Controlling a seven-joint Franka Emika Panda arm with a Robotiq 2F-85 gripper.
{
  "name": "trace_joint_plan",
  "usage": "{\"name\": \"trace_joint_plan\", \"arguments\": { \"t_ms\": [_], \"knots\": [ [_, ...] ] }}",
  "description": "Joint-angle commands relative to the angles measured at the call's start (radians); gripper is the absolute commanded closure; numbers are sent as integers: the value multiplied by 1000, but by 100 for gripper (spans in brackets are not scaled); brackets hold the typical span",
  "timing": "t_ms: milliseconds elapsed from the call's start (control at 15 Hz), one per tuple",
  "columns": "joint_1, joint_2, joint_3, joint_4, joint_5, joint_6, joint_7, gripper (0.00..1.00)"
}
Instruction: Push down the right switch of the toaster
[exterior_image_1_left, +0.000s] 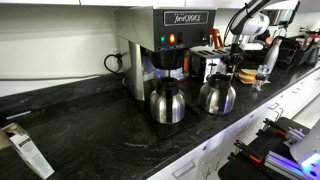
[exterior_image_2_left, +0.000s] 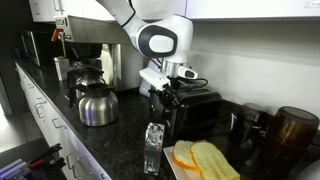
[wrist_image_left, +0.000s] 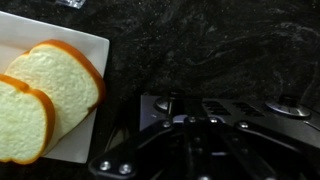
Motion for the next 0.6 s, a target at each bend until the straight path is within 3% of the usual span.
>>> {"name": "trace_joint_plan", "arguments": {
  "t_ms": [0, 533],
  "knots": [
    [-18, -22, 26, 0, 3, 15, -38, 100],
    [-15, -63, 30, 10, -4, 6, -64, 100]
  ]
}}
